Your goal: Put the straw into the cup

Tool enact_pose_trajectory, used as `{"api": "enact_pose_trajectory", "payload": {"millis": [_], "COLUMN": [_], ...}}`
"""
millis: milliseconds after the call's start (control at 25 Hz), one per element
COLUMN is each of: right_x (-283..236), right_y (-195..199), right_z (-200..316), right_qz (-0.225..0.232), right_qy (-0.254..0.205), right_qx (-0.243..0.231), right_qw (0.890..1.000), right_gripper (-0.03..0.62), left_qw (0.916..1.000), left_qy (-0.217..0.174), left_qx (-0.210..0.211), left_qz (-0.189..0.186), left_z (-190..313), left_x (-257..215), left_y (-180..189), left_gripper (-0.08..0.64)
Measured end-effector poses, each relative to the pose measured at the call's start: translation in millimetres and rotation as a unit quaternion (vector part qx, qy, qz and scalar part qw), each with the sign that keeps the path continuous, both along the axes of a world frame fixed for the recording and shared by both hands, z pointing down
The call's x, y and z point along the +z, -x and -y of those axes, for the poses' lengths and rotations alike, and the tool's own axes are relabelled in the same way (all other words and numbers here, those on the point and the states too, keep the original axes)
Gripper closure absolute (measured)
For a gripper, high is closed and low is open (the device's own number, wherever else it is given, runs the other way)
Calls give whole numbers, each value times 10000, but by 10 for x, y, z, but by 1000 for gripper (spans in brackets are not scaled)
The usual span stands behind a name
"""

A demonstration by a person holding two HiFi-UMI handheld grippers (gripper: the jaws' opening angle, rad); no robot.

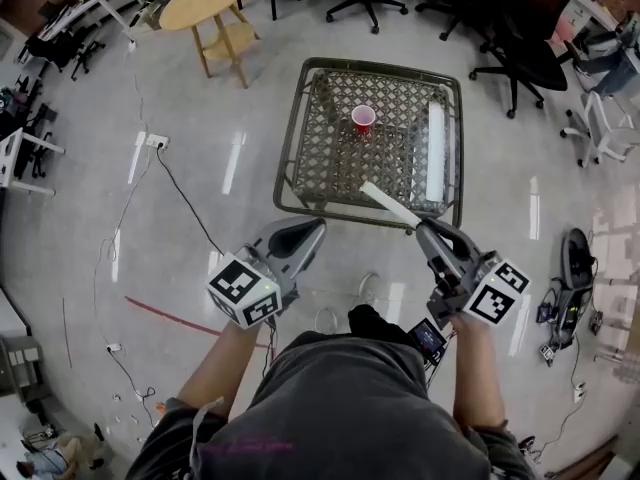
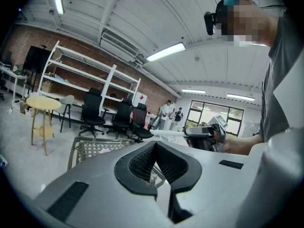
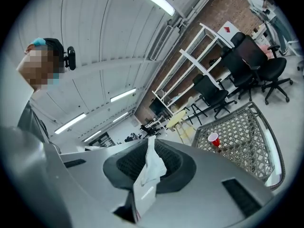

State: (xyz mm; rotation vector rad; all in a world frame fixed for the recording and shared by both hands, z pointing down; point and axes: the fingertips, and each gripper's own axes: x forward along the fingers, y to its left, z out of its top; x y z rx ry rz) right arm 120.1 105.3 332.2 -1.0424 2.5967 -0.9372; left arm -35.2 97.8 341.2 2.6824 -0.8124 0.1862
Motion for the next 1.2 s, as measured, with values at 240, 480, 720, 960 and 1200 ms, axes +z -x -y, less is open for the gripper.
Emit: {"api": "enact_pose_trajectory", "payload": {"millis": [240, 480, 720, 960, 1200], "right_x": [43, 78, 96, 92, 144], "right_y": [-250, -541, -814, -950, -1009], "right_z": [243, 435, 592, 680, 682], "right_qz": [53, 62, 10, 84, 65], "right_qy": [65, 70, 43, 20, 83], "right_qx": [-76, -155, -225, -198, -184], "right_qw": [9999, 9998, 9997, 9998, 9998], "right_gripper": [545, 545, 545, 545, 545], "left_qw": [9999, 9995, 9994, 9991, 9991], "left_qy": [13, 5, -70, -35, 2], "left_qx": [-112, -281, -325, -375, -384], "left_qz": [77, 111, 140, 181, 171], "left_z": [218, 382, 488, 540, 568], "left_x": [-11, 8, -30, -39, -1], "left_y": [-211, -433, -705, -793, -842], "left_gripper": [549, 549, 549, 549, 549]}}
